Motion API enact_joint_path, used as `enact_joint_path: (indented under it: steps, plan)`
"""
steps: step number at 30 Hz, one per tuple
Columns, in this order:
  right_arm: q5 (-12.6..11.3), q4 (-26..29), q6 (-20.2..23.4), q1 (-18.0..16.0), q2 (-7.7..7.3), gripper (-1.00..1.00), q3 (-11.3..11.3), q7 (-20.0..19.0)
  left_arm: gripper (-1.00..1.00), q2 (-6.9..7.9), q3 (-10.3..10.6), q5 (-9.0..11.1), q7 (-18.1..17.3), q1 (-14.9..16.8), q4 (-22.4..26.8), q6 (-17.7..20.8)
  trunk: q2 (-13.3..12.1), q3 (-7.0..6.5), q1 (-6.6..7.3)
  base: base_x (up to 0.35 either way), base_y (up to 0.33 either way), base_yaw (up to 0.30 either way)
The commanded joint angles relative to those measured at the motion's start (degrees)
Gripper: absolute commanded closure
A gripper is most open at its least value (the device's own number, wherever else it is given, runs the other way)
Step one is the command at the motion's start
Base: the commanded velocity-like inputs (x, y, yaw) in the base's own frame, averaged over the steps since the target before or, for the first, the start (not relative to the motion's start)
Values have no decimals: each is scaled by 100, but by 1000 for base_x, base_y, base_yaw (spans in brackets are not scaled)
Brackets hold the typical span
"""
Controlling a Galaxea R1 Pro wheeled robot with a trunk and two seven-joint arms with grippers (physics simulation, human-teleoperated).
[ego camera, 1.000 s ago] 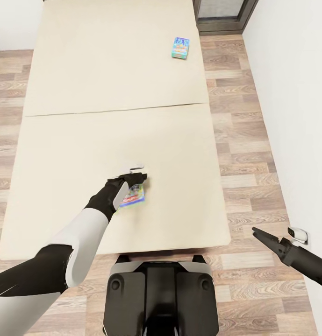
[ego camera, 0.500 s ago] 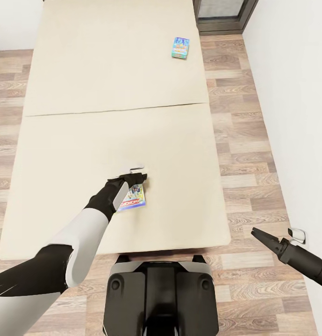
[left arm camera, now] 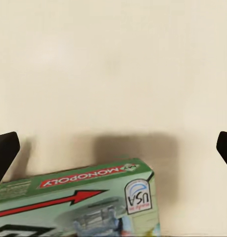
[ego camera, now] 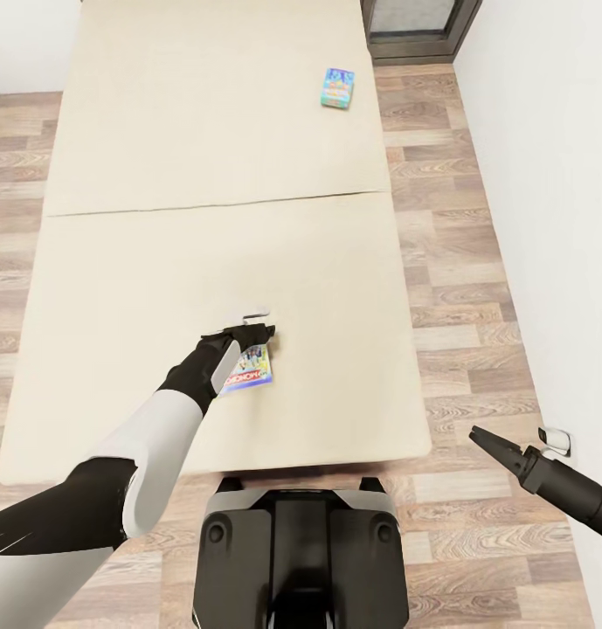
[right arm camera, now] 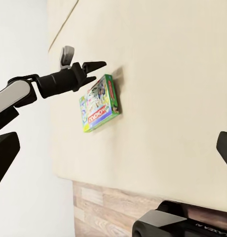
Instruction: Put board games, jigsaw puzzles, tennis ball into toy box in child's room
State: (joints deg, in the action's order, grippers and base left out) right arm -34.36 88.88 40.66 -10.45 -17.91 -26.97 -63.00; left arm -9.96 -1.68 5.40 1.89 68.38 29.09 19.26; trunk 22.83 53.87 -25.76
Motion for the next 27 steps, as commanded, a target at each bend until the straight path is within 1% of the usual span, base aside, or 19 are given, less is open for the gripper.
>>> enact_joint_path:
  steps: [1,5,16,18,23,26,27]
  plan:
    - [-27,-2,38,-1,-2,-100,-2,-2,-100,-4,-17,57,20,0,9,34,9,6,-2,-152,0,0]
    - [-27,-42,33,-1,-2,-100,-2,-3,-100,-4,-17,57,21,0,9,34,9,6,-2,-167,0,0]
    - [-27,-72,30,-1,-2,-100,-5,-4,-100,-4,-17,49,22,0,9,50,9,6,-2,-85,0,0]
    - [-27,-72,30,-1,-2,-100,-3,8,-100,-4,-17,49,22,0,9,57,9,6,-2,-201,0,0]
    - [-27,-72,28,-1,3,-100,2,227,-100,-4,-17,49,22,0,9,69,9,6,-2,-119,0,0]
    - [-22,-83,25,-1,6,-100,10,422,-100,-4,-17,49,27,0,9,78,9,6,-2,-157,0,0]
    - [-13,-88,22,-1,7,-100,14,543,-100,-4,-17,43,23,0,11,83,9,6,-2,-129,0,0]
